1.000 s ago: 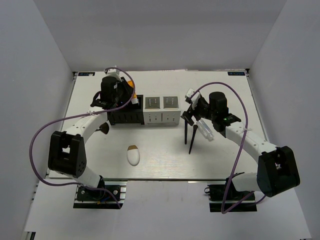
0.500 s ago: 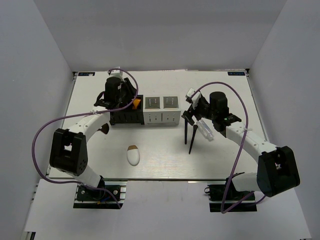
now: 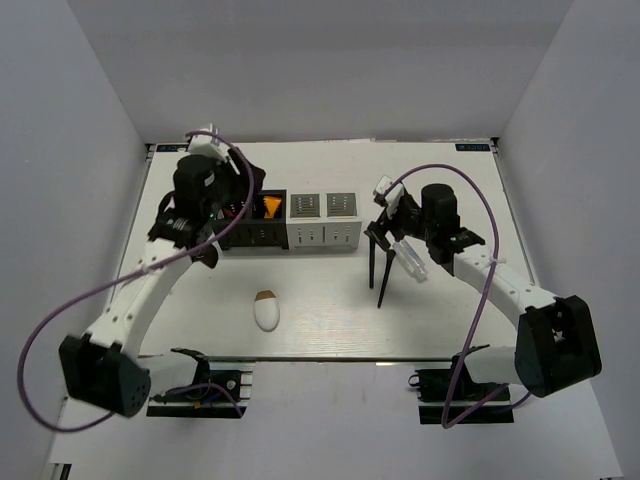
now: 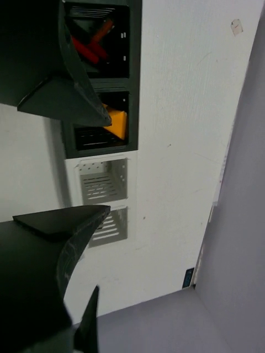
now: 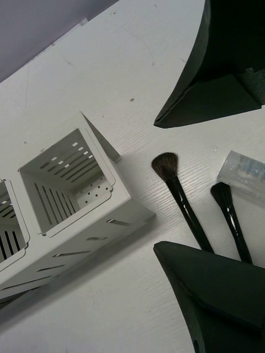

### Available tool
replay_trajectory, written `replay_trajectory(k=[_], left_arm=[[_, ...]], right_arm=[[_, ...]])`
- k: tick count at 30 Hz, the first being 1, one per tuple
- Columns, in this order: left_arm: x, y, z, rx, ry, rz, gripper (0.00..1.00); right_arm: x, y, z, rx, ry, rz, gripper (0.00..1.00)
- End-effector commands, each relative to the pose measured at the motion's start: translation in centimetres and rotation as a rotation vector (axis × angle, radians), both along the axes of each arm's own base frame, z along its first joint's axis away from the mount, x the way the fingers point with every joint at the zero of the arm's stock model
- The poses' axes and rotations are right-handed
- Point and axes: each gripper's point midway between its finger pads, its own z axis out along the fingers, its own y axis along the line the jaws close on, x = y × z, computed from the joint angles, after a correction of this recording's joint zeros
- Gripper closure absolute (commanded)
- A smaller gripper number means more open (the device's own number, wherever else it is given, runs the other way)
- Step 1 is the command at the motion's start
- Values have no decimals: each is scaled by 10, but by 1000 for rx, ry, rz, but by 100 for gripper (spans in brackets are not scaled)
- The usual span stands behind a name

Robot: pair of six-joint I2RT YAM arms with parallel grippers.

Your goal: Organize the makeup

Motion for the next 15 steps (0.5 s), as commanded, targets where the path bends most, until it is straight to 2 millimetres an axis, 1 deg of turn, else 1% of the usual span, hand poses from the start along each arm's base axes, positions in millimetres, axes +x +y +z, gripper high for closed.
replay_trajectory(k=[1,2,3,4,5,6,7,9,11,12,13,14,15], left_arm=[[-55,7,-15,-3,136,-29,29],[-69,9,-10,-22,140,-35,28],[-79,10,-15,-27,167,-42,28],[-91,11,-28,-19,228,-47,27],[-99,11,-36,-18,261,-56,25],[-108,11,-40,-28,286,-66,25],[-118,13,-52,-20,343,-65,25],[-131,14,-75,-20,426,-64,25],[-140,10,-90,-27,486,-75,24],[-146,10,-102,-27,534,-76,23],[-151,7,-110,-23,562,-87,22],[-153,7,-115,-28,583,-77,22],[-158,7,-124,-18,612,-77,22]], right_arm=[[-1,-4,11,18,-18,-16,11],[-2,-3,10,17,-13,-12,11],[-3,-4,8,14,-8,-13,11],[-2,-5,9,13,-7,-16,11],[-3,-4,8,14,-4,-11,11],[-3,-4,7,12,1,-11,11],[-4,-4,6,10,3,-8,11],[-5,-3,5,5,8,3,11],[-5,-3,5,5,10,1,11],[-4,-4,5,3,12,-4,11],[-6,-3,5,2,15,-3,11],[-5,-5,5,2,16,-9,11],[-6,-5,4,0,21,-12,11]])
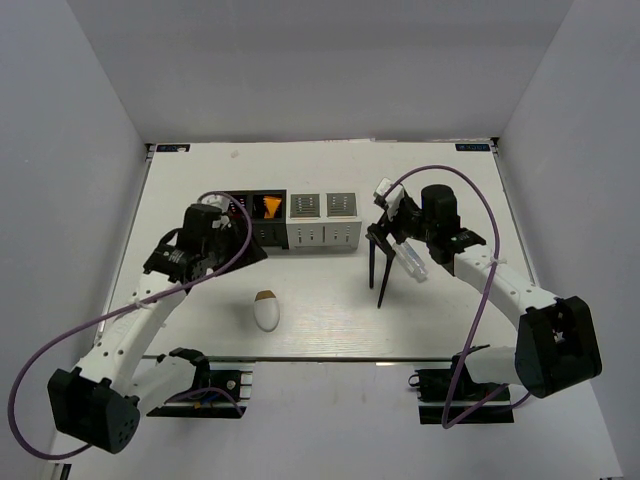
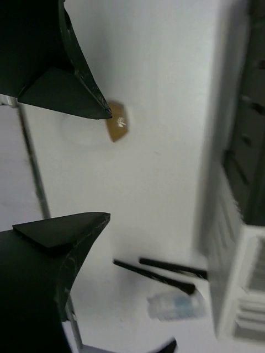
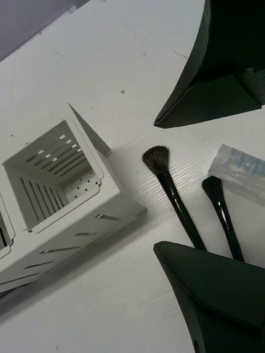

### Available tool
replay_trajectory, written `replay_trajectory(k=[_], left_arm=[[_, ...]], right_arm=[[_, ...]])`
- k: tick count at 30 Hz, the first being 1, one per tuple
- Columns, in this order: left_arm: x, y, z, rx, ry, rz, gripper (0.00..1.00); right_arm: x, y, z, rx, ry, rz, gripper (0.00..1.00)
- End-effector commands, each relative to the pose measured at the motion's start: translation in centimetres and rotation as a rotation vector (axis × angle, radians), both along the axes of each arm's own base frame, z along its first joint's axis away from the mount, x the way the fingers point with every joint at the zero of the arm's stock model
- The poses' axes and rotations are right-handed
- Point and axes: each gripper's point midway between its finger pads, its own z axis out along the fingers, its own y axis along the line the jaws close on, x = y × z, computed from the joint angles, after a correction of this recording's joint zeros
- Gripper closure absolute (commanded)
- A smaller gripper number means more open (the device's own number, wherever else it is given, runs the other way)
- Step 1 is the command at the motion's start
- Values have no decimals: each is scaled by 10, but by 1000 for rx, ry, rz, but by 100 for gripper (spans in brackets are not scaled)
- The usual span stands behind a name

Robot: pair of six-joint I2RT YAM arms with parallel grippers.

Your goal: Organize the makeup

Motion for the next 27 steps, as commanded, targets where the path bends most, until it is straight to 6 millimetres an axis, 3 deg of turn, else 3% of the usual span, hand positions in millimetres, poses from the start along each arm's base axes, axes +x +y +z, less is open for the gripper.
replay_trajectory(k=[1,7,12,16,27], left_arm=[[-29,-4,-24,6,135,-13,22],[-51,-4,-64,59,246,2,20],[-57,-14,-91,129,292,-29,17],[-57,-7,-117,253,353,-4,15],[-49,-16,-146,377,396,-9,12]], right_arm=[[-2,-2,9,11,-11,-9,11],[-6,-4,3,8,5,-18,11],[-6,-5,3,5,6,-25,11],[-5,-7,5,4,-1,-30,11],[-8,-9,-1,3,8,-31,11]])
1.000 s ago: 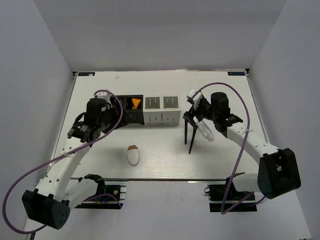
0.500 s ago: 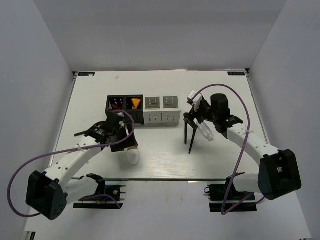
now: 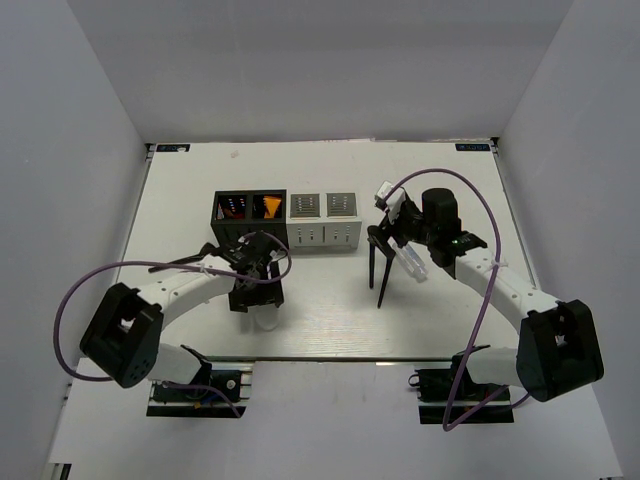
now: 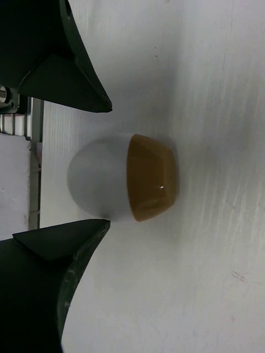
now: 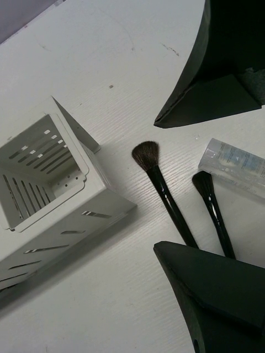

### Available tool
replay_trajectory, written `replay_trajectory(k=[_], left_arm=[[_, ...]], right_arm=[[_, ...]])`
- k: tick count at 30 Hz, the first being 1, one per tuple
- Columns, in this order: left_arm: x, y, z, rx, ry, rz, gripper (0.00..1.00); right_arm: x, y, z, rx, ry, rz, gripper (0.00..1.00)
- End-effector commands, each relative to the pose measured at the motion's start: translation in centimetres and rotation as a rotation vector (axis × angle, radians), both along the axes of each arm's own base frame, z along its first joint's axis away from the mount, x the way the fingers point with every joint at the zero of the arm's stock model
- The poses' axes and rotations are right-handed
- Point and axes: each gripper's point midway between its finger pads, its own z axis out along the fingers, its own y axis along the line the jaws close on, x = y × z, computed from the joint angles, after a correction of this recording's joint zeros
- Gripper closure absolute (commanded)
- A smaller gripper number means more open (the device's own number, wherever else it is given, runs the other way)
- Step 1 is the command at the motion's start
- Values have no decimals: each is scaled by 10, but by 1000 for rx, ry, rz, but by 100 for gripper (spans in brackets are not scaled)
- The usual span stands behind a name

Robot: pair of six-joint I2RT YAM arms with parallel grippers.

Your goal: Organize the makeup

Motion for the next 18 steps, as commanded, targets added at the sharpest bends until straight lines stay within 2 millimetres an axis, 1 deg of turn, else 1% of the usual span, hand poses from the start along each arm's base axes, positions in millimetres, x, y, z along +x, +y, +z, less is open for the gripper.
replay_trajectory(k=[1,8,11,14,18], left_arm=[[20,-10,6,4,-71,9,12],[29,-27,-1,-4,-72,-6,12],[28,-28,-7,11,-57,-11,12],[25,-24,-11,35,-39,1,12],[16,-19,-15,45,-23,26,12]], right_arm=[[-2,-3,7,19,-19,-13,11],[-5,-4,5,19,-16,-14,11],[-4,-5,4,21,-17,-17,11],[-4,-6,4,21,-16,-21,11],[-5,-6,4,21,-16,-18,11]])
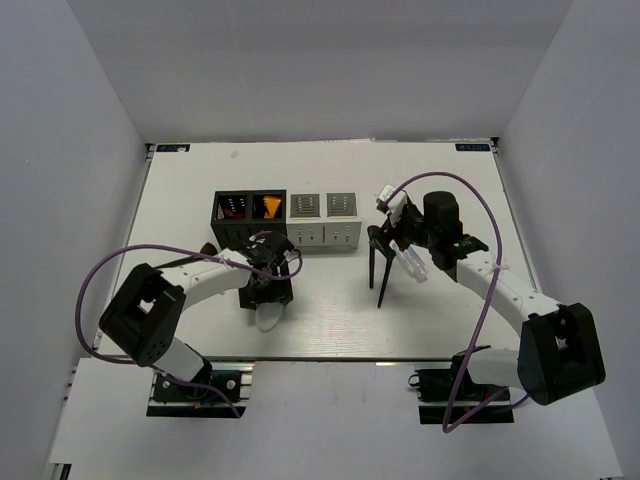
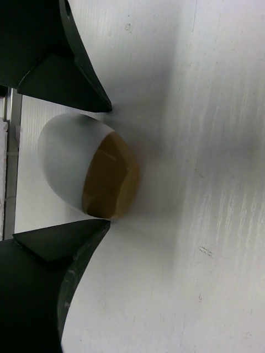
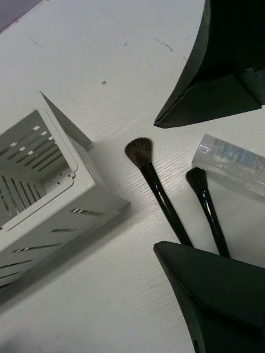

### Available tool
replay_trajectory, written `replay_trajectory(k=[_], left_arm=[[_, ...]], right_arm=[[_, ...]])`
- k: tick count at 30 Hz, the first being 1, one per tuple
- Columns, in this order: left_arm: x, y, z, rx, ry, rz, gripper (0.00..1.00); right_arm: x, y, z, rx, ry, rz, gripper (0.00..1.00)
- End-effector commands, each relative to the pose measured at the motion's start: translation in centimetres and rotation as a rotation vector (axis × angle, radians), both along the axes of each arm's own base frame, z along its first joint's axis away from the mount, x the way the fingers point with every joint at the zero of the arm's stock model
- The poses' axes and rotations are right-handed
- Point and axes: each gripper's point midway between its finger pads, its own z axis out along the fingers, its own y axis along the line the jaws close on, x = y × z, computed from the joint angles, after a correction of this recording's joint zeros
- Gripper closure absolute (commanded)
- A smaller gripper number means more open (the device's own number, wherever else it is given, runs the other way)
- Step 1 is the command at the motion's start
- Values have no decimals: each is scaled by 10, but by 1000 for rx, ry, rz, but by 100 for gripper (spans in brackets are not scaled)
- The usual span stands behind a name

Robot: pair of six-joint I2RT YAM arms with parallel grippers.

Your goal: Organize the makeup

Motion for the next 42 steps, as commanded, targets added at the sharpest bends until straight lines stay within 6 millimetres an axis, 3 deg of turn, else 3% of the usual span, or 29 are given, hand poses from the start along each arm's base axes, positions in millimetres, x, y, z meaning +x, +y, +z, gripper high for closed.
replay_trajectory(k=[1,9,21,30,38,42], left_arm=[[-3,2,2,1,-20,25,13],[-7,0,0,-20,-30,13,16],[-12,-7,8,-47,-42,-68,12],[-16,-6,4,-50,-33,-105,11],[-11,-8,-8,-9,-16,-129,19],[-12,-6,-9,3,-8,-138,27]], right_arm=[[0,-1,10,26,-27,-12,11],[1,-1,11,29,-25,-11,11],[0,-2,12,29,-28,-10,11],[3,-1,14,31,-30,-10,11],[4,-2,15,28,-31,-12,11],[4,-1,15,28,-33,-12,11]])
